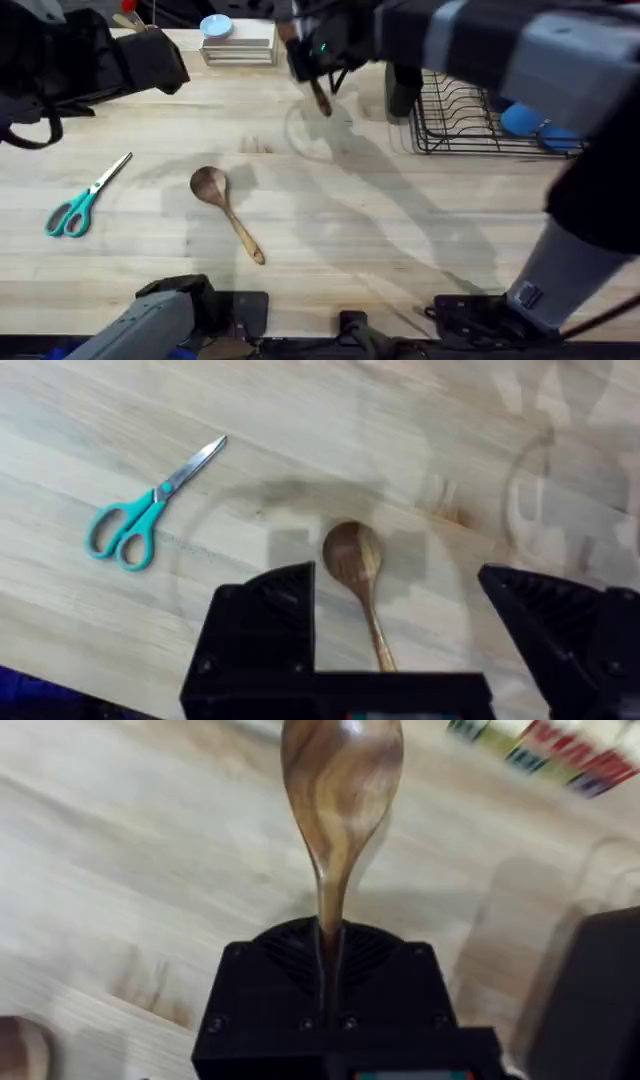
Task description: Pick up the spoon on the table one by one and put them onto the rack
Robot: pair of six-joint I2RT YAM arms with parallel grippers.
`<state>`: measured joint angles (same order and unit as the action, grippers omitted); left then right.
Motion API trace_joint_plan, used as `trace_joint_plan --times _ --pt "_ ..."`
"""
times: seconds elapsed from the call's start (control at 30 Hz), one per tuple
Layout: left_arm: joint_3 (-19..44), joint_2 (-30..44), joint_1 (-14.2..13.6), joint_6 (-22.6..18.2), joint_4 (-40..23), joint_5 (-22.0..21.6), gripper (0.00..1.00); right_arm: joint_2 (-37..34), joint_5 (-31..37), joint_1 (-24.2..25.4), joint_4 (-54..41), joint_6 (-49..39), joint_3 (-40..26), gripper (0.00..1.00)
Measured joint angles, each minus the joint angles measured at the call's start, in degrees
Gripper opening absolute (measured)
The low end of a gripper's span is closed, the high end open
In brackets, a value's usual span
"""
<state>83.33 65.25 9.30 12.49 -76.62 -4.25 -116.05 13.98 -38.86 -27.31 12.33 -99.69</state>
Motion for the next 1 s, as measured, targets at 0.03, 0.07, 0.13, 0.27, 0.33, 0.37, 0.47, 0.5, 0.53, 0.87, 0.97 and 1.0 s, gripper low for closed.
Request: trace_joint_plan --times 0.03,0.07,0.13,0.27,0.33,0.37,0.47,0.5,0.53,0.87,0.97,1.0 --pt "0.0 0.0 0.0 0.0 0.3 0.0 0.993 1.3 0.1 0.3 -0.1 -0.2 -0.1 0.031" --pt "0.0 0.0 0.0 0.0 0.5 0.0 0.993 2.4 0.2 0.6 -0.1 -0.4 -0.2 0.031" --pt "0.0 0.0 0.0 0.0 0.8 0.0 0.993 4.4 0.2 1.3 -0.2 -0.5 -0.4 0.031" --pt "0.0 0.0 0.0 0.0 1.0 0.0 0.993 9.3 0.2 3.8 -0.4 -0.8 -0.5 0.032" --pt "0.0 0.0 0.0 0.0 1.0 0.0 0.993 10.6 0.2 5.0 -0.8 -0.8 -0.5 0.032" --pt "0.0 0.0 0.0 0.0 1.0 0.0 0.993 12.4 1.7 7.3 -0.8 -0.8 -0.5 0.032" --pt "0.0 0.0 0.0 0.0 1.0 0.0 0.993 13.7 4.6 9.3 -0.8 -0.8 -0.5 0.034" --pt "0.0 0.0 0.0 0.0 1.0 0.0 0.993 14.0 5.7 9.8 -0.8 -0.8 -0.5 0.034" --pt "0.0 0.0 0.0 0.0 1.0 0.0 0.993 14.3 6.8 10.4 -0.9 -0.8 -0.5 0.034" --pt "0.0 0.0 0.0 0.0 1.0 0.0 0.993 16.9 13.1 12.8 -3.0 -0.6 -0.5 0.035" --pt "0.0 0.0 0.0 0.0 1.0 0.0 0.993 17.9 13.2 12.8 -4.3 -0.3 -0.5 0.035" --pt "0.0 0.0 0.0 0.0 1.0 0.0 0.993 18.3 13.3 12.8 -5.0 -0.1 -0.5 0.035"
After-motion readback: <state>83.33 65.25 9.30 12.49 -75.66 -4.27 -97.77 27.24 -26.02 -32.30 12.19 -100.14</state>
